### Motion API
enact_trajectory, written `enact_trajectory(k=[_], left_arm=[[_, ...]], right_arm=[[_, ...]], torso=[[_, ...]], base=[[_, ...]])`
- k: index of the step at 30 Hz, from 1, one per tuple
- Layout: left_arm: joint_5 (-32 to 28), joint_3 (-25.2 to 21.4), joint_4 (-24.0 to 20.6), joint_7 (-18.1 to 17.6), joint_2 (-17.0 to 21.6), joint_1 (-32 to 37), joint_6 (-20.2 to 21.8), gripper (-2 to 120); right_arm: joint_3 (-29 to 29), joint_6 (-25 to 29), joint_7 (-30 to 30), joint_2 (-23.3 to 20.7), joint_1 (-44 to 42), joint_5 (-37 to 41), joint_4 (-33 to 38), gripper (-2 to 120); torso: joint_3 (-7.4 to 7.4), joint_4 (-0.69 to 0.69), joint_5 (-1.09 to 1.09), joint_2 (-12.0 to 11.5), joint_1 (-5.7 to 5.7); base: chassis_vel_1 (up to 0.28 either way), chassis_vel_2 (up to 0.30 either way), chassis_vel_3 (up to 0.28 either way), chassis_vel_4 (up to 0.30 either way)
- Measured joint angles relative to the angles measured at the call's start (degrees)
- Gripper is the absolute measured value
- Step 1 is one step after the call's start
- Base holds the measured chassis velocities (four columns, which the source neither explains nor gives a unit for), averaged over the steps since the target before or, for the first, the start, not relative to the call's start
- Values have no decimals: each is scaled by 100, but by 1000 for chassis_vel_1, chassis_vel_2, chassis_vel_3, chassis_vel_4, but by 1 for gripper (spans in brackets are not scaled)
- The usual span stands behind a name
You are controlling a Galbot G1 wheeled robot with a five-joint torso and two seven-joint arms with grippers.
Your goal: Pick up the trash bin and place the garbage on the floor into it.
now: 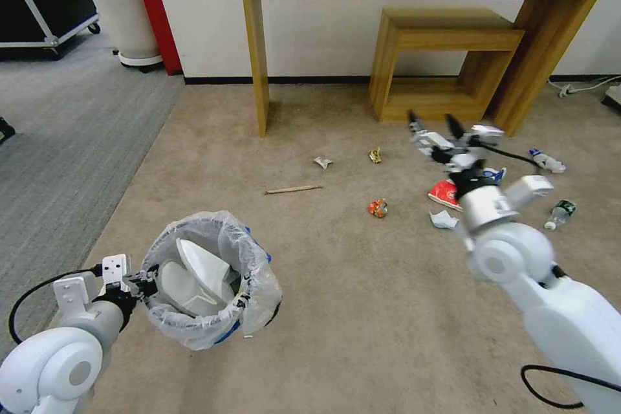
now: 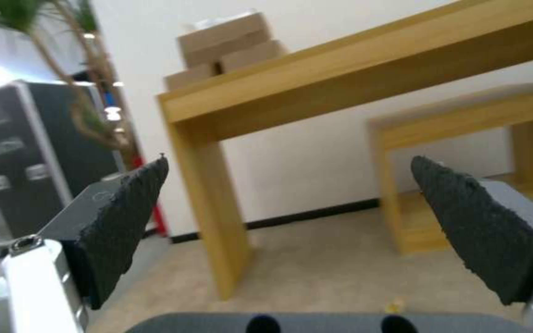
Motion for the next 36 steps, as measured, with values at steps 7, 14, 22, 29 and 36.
enact_trajectory(k=[7,14,22,29,36], left_arm=[[123,-7,113,120,-19,-37,0,0],[193,33,189,214,-37,-118,48,0],[277,48,196,343,-38,-183,120,0],[326,22,209,550,10,-169,81,0],[431,6,368,709,30,-241,-30,0]], right_arm=[[721,-101,141,372,-1152,-479,238,100],[1046,-29,238,699,-1874,-935,260,100],[1216,-15,382,872,-2238,-1382,284,100],[1328,123,425,1117,-2575,-1841,303,100],[1707,333,337,1296,-3085,-2248,318,100]], torso=[[0,0,-1,0,0],[0,-1,0,0,0],[0,0,-1,0,0],[0,0,-1,0,0],[0,0,-1,0,0]], base=[[0,0,0,0],[0,0,0,0],[0,0,0,0],[0,0,0,0],[0,0,0,0]])
